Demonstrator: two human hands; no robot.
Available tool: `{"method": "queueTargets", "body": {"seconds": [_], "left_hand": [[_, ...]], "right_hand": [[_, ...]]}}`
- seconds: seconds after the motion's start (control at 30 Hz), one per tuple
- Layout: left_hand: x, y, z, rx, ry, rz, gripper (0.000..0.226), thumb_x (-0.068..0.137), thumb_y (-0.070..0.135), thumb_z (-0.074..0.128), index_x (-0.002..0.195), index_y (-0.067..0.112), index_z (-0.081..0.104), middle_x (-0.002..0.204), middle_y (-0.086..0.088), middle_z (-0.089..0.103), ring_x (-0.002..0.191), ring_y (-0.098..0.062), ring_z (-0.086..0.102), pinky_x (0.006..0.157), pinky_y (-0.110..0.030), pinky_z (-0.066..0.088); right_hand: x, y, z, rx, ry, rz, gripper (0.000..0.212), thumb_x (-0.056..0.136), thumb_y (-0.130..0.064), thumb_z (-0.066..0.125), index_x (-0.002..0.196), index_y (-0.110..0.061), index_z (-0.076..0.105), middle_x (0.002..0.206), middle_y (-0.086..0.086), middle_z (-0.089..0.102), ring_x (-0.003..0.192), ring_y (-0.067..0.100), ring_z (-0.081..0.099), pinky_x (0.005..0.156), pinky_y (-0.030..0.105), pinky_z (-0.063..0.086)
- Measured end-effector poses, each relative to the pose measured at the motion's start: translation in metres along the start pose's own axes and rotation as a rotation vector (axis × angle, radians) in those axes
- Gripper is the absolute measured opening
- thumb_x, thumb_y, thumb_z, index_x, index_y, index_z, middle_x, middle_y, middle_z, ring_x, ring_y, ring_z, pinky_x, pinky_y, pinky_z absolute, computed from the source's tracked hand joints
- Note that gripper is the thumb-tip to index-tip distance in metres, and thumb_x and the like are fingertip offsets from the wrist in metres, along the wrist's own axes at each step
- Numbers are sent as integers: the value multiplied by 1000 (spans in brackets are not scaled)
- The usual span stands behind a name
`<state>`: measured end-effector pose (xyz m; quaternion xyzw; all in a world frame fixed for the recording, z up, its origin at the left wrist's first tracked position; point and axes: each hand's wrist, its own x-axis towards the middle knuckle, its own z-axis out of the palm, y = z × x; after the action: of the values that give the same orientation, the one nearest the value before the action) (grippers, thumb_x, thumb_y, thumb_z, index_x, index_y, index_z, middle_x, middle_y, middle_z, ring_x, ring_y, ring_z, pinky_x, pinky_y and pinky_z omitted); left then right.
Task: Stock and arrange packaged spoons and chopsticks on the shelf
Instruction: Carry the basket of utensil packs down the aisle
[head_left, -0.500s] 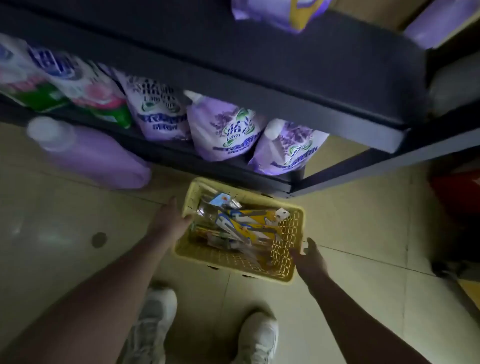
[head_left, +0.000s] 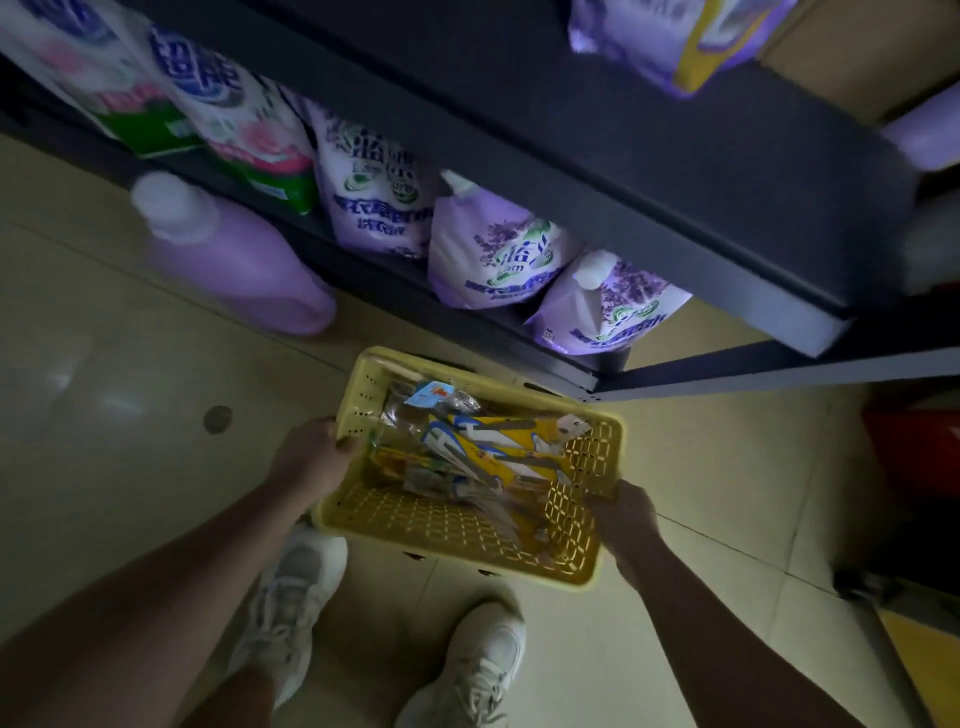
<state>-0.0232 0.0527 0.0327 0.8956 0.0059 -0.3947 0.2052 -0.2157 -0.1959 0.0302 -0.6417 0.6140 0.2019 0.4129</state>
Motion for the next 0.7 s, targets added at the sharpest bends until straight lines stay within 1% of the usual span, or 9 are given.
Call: {"method": "queueTargets", "body": {"seconds": [0.1, 0.17, 0.23, 0.3, 0.4, 0.5, 0.57, 0.63, 0.7], "left_hand": [[-70, -2, -50, -100, 20, -98, 24, 89, 21, 53, 94, 1, 64, 90, -20, 68, 73, -29, 61, 63, -31, 43], [-125, 3, -89, -160, 48, -140, 23, 89, 20, 52, 91, 0, 64, 90, -22, 68, 75, -31, 61, 65, -34, 45], [-184, 10, -132, -204, 99, -190, 20, 90, 19, 51, 81, 4, 61, 90, -23, 67, 74, -31, 60, 62, -33, 42], [-239, 15, -177, -246, 165, -218, 21, 89, 18, 49, 77, 4, 59, 89, -23, 67, 76, -33, 60, 61, -31, 37], [-309, 14, -243, -315, 263, -240, 27, 88, 24, 49, 84, 2, 63, 91, -23, 68, 84, -35, 63, 66, -34, 42], [-358, -7, -303, -444, 329, -204, 41, 74, 34, 47, 86, 0, 65, 88, -23, 68, 78, -34, 64, 67, -37, 48], [-380, -30, -340, -537, 407, -181, 43, 66, 35, 43, 85, 2, 64, 85, -21, 69, 78, -33, 65, 69, -41, 52], [-394, -58, -376, -581, 474, -182, 42, 65, 33, 42, 89, 5, 63, 84, -16, 66, 78, -30, 63, 68, -37, 48], [-400, -94, -410, -603, 525, -220, 38, 74, 30, 47, 97, 4, 62, 85, -12, 62, 79, -29, 60, 67, -32, 43]], "right_hand": [[-65, -33, -35, -97, -56, -88, 13, 82, -8, 57, 89, -1, 65, 86, 18, 69, 77, 35, 66, 65, 43, 53], [-115, -63, -60, -129, -104, -137, 7, 82, -6, 57, 83, -3, 64, 80, 16, 67, 73, 32, 62, 65, 44, 51], [-168, -92, -84, -154, -149, -147, 5, 80, -4, 60, 78, -3, 63, 74, 12, 63, 71, 27, 57, 64, 38, 45], [-216, -124, -104, -208, -187, -187, 8, 80, -4, 61, 85, 0, 65, 79, 13, 63, 73, 25, 56, 66, 36, 43], [-288, -176, -121, -306, -211, -344, 20, 85, -5, 56, 103, -3, 63, 92, 10, 58, 85, 26, 57, 77, 36, 47], [-359, -230, -114, -415, -164, -621, 17, 84, -22, 54, 91, -10, 63, 89, 7, 63, 85, 27, 59, 77, 38, 50], [-398, -261, -96, -449, -164, -720, 18, 87, -27, 52, 85, -12, 63, 88, 6, 67, 85, 30, 62, 75, 41, 52], [-440, -291, -71, -489, -192, -812, 16, 91, -26, 51, 87, -16, 63, 89, 2, 63, 87, 26, 59, 72, 32, 43], [-484, -324, -40, -540, -211, -908, 15, 92, -26, 52, 88, -18, 63, 87, -1, 59, 87, 22, 55, 71, 29, 37]]}}
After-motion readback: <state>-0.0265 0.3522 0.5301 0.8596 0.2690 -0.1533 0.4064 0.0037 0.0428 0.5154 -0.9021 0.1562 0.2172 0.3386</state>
